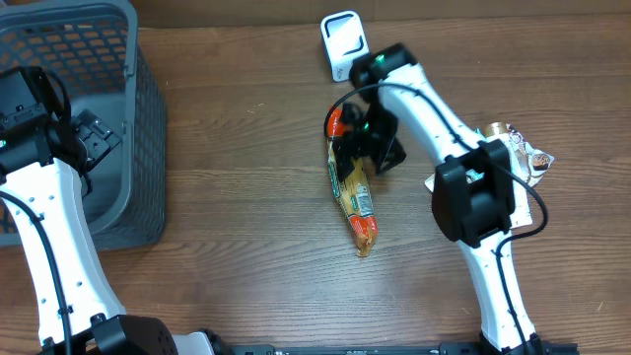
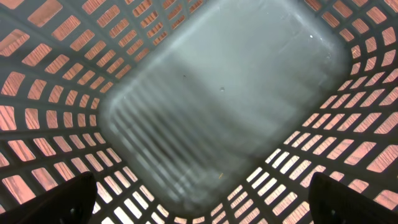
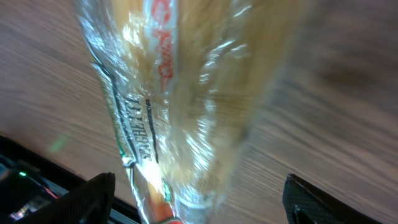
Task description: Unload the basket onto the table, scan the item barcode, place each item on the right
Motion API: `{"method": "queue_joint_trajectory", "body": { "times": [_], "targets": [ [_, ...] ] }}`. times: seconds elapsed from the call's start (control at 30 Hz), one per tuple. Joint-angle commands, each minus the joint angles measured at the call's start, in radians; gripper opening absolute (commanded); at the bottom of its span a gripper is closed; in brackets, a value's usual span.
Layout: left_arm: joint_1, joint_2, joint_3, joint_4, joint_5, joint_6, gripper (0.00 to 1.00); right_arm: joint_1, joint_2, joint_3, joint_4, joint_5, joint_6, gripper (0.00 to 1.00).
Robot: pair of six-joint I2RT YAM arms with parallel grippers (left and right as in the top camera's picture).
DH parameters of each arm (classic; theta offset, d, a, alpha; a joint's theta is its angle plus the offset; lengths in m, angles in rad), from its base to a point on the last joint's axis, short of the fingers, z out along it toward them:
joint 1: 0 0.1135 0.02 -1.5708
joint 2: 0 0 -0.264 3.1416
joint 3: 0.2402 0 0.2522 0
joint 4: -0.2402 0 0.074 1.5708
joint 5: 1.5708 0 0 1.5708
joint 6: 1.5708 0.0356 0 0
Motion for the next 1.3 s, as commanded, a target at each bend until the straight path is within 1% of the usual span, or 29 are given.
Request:
{"method": "queue_joint_trajectory", "body": {
  "times": [0.0,0.1,0.17,0.2,0.27,0.3,0.33,0.37,0.4,0.47,0.53,0.57,0.6,0.63,0.7,0.73,0.77,0.8,0.83,0.9,0.93,1.0,1.07,1.2,1.27],
  "targets": [
    [-0.002,0.003,-0.004,0.000,0.008,-0.017,0.99,0.043,-0.043,-0.061,0.031,0.033,0.018,0.88],
    [-0.002,0.003,-0.004,0.000,0.008,-0.018,1.00,0.076,-0.043,-0.094,0.066,0.098,0.084,0.87],
    [-0.002,0.003,-0.004,0.000,0.008,-0.017,1.00,0.092,-0.043,-0.095,0.074,0.131,0.115,0.82],
    [-0.002,0.003,-0.004,0.000,0.008,-0.017,1.00,0.103,-0.043,-0.094,0.082,0.146,0.130,0.78],
    [-0.002,0.003,-0.004,0.000,0.008,-0.018,1.00,0.123,-0.043,-0.094,0.090,0.174,0.166,0.60],
    [-0.002,0.003,-0.004,0.000,0.008,-0.017,1.00,0.135,-0.043,-0.094,0.090,0.189,0.177,0.39],
    [-0.002,0.003,-0.004,0.000,0.008,-0.017,1.00,0.142,-0.043,-0.094,0.089,0.202,0.194,0.31],
    [-0.002,0.003,-0.004,0.000,0.008,-0.017,1.00,0.148,-0.044,-0.094,0.088,0.214,0.208,0.21],
    [-0.002,0.003,-0.004,0.000,0.008,-0.017,1.00,0.155,-0.044,-0.091,0.083,0.230,0.221,0.16],
    [-0.002,0.003,-0.004,0.000,0.008,-0.017,1.00,0.169,-0.045,-0.084,0.071,0.257,0.244,0.13],
    [-0.002,0.003,-0.004,0.000,0.008,-0.017,1.00,0.189,-0.045,-0.072,0.064,0.261,0.255,0.13],
    [-0.002,0.003,-0.004,0.000,0.008,-0.017,0.99,0.199,-0.045,-0.068,0.064,0.261,0.267,0.15],
    [-0.002,0.003,-0.004,0.000,0.008,-0.018,1.00,0.212,-0.045,-0.065,0.064,0.259,0.278,0.21],
    [-0.002,0.003,-0.004,0.000,0.008,-0.017,1.00,0.226,-0.045,-0.065,0.065,0.260,0.286,0.31],
    [-0.002,0.003,-0.004,0.000,0.008,-0.017,1.00,0.263,-0.045,-0.065,0.073,0.260,0.311,0.56],
    [-0.002,0.003,-0.004,0.000,0.008,-0.017,0.99,0.282,-0.045,-0.066,0.080,0.260,0.322,0.65],
    [-0.002,0.003,-0.004,0.000,0.008,-0.018,1.00,0.307,-0.045,-0.066,0.092,0.251,0.322,0.72],
    [-0.002,0.003,-0.004,0.000,0.008,-0.017,1.00,0.337,-0.045,-0.066,0.115,0.237,0.321,0.83],
    [-0.002,0.003,-0.004,0.000,0.008,-0.017,1.00,0.370,-0.045,-0.066,0.152,0.207,0.315,0.86],
    [-0.002,0.003,-0.004,0.000,0.008,-0.017,1.00,0.390,-0.045,-0.065,0.189,0.167,0.314,0.84],
    [-0.002,0.003,-0.004,0.000,0.008,-0.017,1.00,0.393,-0.045,-0.064,0.200,0.145,0.314,0.82],
    [-0.002,0.003,-0.004,0.000,0.008,-0.017,1.00,0.389,-0.045,-0.056,0.212,0.105,0.314,0.74],
    [-0.002,0.003,-0.004,0.000,0.008,-0.017,1.00,0.372,-0.046,-0.040,0.208,0.109,0.314,0.72],
    [-0.002,0.003,-0.004,0.000,0.008,-0.017,0.99,0.309,-0.051,0.038,0.148,0.134,0.314,0.73],
    [-0.002,0.003,-0.004,0.000,0.008,-0.017,1.00,0.269,-0.055,0.084,0.117,0.136,0.314,0.77]
  ]
}}
